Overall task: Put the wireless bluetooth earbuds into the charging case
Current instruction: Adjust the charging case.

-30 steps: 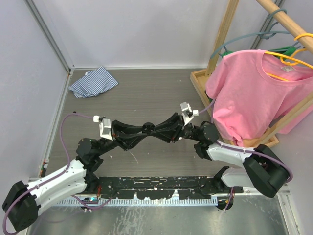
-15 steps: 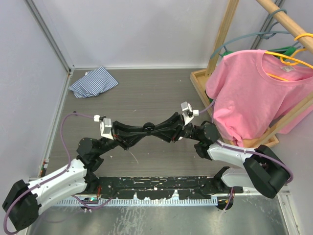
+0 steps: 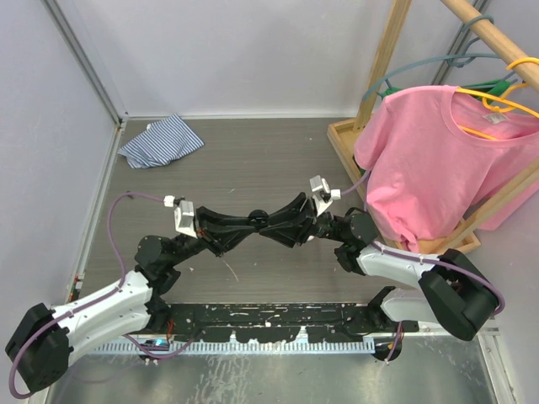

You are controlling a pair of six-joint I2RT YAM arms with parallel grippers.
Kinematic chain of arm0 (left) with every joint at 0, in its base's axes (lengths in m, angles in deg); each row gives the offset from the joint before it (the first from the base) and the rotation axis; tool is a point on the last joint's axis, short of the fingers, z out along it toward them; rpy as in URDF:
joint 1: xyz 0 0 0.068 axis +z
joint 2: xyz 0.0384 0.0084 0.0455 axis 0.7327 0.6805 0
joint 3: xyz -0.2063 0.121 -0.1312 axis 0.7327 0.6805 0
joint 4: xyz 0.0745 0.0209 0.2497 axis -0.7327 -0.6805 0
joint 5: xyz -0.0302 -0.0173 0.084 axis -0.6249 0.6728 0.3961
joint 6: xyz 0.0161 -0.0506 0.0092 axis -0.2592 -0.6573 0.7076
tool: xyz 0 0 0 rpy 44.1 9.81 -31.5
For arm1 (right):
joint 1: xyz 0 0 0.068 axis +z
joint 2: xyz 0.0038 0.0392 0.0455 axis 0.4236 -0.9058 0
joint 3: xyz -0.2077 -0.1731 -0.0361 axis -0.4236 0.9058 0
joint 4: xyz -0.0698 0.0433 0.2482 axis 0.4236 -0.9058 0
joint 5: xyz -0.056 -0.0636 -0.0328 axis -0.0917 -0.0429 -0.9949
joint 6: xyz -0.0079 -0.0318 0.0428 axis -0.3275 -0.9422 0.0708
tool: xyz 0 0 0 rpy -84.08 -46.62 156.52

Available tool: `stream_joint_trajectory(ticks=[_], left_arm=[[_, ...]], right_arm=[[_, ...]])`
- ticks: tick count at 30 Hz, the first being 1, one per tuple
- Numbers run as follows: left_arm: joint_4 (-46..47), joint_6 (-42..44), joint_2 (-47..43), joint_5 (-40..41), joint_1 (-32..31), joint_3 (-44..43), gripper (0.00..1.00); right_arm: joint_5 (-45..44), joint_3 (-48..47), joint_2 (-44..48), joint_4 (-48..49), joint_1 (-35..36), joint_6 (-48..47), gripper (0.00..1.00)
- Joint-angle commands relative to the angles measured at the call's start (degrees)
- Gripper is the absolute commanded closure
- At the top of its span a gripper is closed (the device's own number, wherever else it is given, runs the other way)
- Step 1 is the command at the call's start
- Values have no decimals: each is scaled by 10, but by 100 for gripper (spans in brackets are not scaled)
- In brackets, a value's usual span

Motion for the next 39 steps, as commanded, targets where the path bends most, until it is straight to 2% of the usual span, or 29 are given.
stream_joint_trajectory(ticks=[1, 17, 22, 30, 39], left_arm=[[51, -11, 1, 11, 1, -18, 88], [83, -41, 28, 11, -2, -19, 86], [86, -44, 33, 14, -3, -19, 83], [81, -44, 26, 37, -3, -7, 69], [-10, -29, -16, 67, -3, -5, 57]], right_arm=[[4, -18, -3, 27, 3, -7, 57], [-1, -23, -19, 69, 3, 11, 61], [2, -23, -20, 71, 3, 13, 71], [3, -16, -6, 56, 1, -8, 92], [12, -20, 40, -59, -7, -100, 97]])
